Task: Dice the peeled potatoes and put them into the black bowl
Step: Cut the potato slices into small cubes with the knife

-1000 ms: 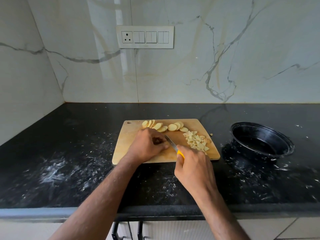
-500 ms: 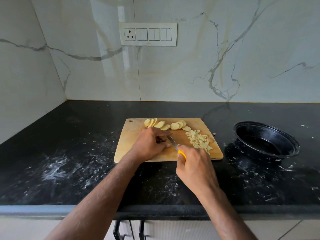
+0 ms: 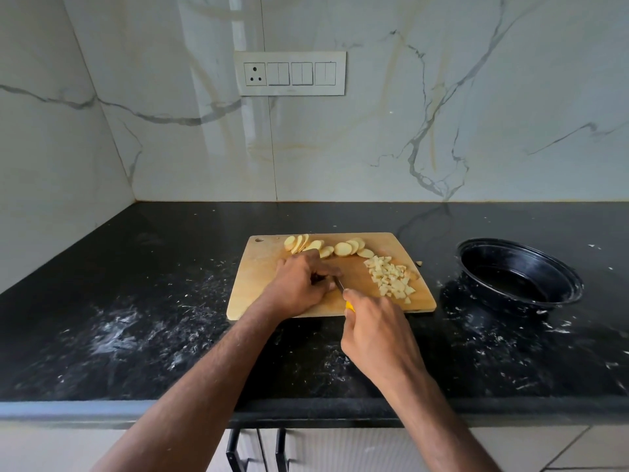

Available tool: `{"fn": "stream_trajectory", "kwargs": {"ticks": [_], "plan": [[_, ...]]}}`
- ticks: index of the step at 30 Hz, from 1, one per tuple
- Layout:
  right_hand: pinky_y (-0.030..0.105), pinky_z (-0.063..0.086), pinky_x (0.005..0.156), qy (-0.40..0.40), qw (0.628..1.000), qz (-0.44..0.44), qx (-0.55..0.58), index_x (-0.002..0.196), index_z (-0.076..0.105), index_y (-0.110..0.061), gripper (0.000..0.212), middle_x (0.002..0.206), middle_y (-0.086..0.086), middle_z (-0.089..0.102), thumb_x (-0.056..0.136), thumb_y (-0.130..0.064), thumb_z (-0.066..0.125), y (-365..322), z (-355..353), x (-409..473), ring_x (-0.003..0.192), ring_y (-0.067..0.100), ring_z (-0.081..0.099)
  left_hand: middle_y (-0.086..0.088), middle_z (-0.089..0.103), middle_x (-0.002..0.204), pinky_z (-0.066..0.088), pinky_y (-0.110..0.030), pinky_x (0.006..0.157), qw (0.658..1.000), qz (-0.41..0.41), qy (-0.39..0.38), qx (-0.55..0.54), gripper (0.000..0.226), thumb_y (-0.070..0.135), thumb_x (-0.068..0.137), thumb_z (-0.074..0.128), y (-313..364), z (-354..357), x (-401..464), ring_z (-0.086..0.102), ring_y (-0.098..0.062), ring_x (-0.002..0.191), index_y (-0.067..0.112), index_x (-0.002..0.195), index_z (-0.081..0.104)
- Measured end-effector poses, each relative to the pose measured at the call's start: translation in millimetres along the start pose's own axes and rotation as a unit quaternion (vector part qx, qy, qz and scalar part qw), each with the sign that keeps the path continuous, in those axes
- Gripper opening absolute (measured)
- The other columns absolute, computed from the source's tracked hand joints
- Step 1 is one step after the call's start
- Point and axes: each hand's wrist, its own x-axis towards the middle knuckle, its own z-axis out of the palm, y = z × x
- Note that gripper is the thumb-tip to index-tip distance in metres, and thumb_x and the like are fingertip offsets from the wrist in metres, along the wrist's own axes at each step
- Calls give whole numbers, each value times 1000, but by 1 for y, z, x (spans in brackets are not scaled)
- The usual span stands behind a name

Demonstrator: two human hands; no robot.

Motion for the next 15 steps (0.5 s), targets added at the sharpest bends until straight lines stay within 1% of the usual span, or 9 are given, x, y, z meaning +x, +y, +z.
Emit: {"fn": "stream_trajectory", "kwargs": {"ticks": [2,5,8,11,13,15], "plan": [[21,53,63,-2,1000,-6,4,119,65,-19,24,91,0,71,96,-19,57,2,-4,-6,76,14,65,24,44,86,43,-51,97,1000,8,-1,11,26,27,90,69,0,0,0,47,-11,92,38,112,75],[20,53,60,-5,1000,-12,10,119,66,-19,24,87,-2,70,96,-18,58,4,-10,-12,69,12,62,21,47,87,42,-51,96,1000,18,-10,18,23,25,91,66,1,0,0,47,-11,92,40,107,75],[22,54,59,-8,1000,-16,5,120,66,-19,26,84,-4,69,95,-18,59,4,-12,-16,67,10,61,22,44,89,38,-48,98,999,23,-17,25,21,23,92,63,1,1,-1,46,-11,98,40,102,71],[18,51,59,-5,1000,-16,3,124,64,-21,28,87,-4,70,97,-21,58,3,-14,-21,71,13,64,21,42,92,34,-45,98,999,24,-22,33,19,24,94,60,1,1,-1,43,-11,103,38,104,69],[16,47,60,-2,1000,-11,9,128,63,-22,31,92,-3,71,97,-23,57,4,-16,-25,77,14,67,15,45,96,34,-44,98,999,20,-26,36,20,25,94,60,0,1,0,44,-12,106,37,107,68],[15,46,62,3,1000,-1,16,127,64,-24,31,94,-3,73,96,-23,59,6,-19,-29,82,15,69,12,48,99,34,-45,99,999,15,-27,36,19,26,94,60,0,2,0,45,-12,107,37,108,68]]}}
